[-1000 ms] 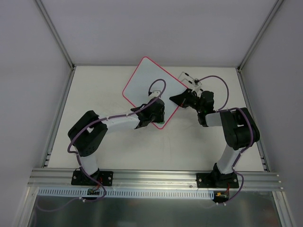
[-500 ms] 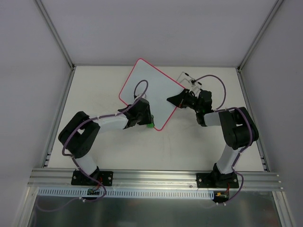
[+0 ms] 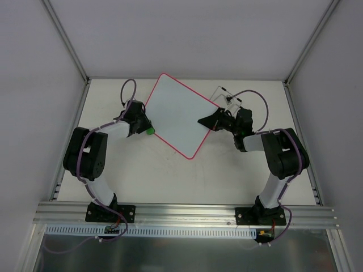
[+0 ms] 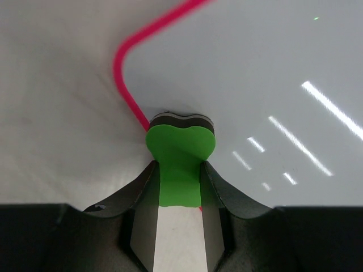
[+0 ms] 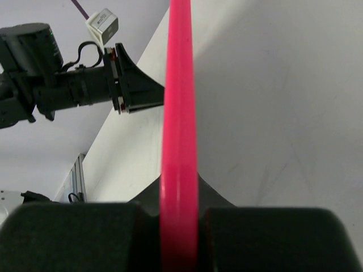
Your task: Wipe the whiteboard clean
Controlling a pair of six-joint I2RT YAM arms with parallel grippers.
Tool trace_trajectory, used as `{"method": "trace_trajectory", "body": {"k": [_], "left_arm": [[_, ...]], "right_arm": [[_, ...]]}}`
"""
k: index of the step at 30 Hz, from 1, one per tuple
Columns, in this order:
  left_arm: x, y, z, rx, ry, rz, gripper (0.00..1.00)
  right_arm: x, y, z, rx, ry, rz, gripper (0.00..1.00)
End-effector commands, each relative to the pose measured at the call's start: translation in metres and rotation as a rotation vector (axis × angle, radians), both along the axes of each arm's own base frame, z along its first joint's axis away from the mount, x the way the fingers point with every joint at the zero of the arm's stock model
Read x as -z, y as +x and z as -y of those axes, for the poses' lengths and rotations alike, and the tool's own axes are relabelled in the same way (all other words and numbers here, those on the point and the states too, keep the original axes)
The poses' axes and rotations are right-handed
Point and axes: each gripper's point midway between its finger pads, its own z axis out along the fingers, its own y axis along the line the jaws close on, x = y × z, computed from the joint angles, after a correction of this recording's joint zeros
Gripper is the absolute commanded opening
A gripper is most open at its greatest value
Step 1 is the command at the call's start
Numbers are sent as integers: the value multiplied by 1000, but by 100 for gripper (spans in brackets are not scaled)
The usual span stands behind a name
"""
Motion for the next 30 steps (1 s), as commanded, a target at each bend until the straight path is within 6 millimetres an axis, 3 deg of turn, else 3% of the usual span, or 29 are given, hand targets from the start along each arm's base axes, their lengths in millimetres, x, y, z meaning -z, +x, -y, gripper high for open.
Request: {"method": "trace_trajectory", "body": {"k": [1,4,10,17,22,26,30], "left_arm": [[-20,12,-32,-46,19,37,0],[-31,8,-70,-89,96,22,0],[-31,-26,-127,-158,226,-47,0],[-14,-63,-160,-184,297,-166,2],[-1,-68,-164,-146,328,-242,13],[5,-68,-160,-117,317,-282,29],[-1,-67,-158,-106,304,-284,70]], "right_arm": [[-4,-25,-18,-155,-3,45,0],[-4,-23,-17,-149,-3,45,0],[-8,-19,-17,-142,0,55,0],[-13,-17,-16,-134,6,63,0],[-26,-13,-13,-118,15,86,0],[-39,-7,-5,-95,24,109,0],[-47,-3,2,-79,15,119,0]]}}
